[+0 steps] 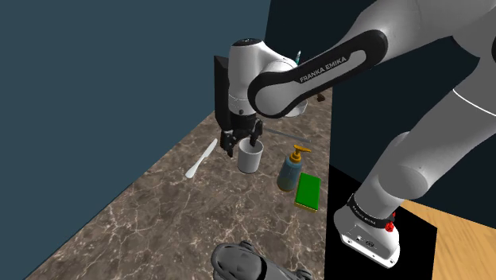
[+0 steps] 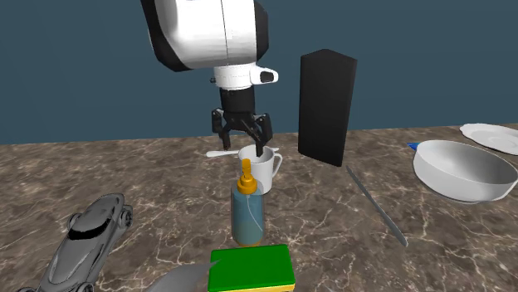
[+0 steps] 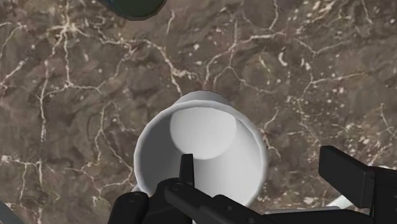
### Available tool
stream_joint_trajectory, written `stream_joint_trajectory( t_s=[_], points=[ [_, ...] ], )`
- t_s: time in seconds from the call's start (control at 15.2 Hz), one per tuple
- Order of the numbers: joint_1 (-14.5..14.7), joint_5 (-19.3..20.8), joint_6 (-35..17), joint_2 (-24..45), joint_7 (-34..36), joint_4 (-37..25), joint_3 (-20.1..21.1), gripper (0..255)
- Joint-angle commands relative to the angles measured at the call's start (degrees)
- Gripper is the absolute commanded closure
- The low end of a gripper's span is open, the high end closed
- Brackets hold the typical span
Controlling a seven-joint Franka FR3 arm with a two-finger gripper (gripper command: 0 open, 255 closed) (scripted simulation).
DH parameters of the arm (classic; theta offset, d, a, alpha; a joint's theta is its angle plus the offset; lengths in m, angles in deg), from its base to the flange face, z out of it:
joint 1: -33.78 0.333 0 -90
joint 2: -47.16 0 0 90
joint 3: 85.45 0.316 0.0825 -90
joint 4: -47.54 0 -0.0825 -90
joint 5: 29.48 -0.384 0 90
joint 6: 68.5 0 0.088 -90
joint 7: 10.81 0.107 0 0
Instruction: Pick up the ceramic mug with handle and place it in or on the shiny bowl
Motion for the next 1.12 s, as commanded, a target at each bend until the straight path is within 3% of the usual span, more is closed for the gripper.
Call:
stream_joint_trajectory(
  t_s=[0.0, 0.66, 0.73, 1.06],
  points=[
    [-0.03, 0.39, -1.73, 0.87, 0.46, 0.92, 0.23, 0],
    [-0.16, 1.03, -3.86, 2.12, 0.96, 1.91, 0.40, 0],
    [-0.16, 1.03, -3.86, 2.12, 0.96, 1.91, 0.40, 255],
    [-0.16, 1.03, -3.86, 2.12, 0.96, 1.91, 0.40, 255]
  ],
)
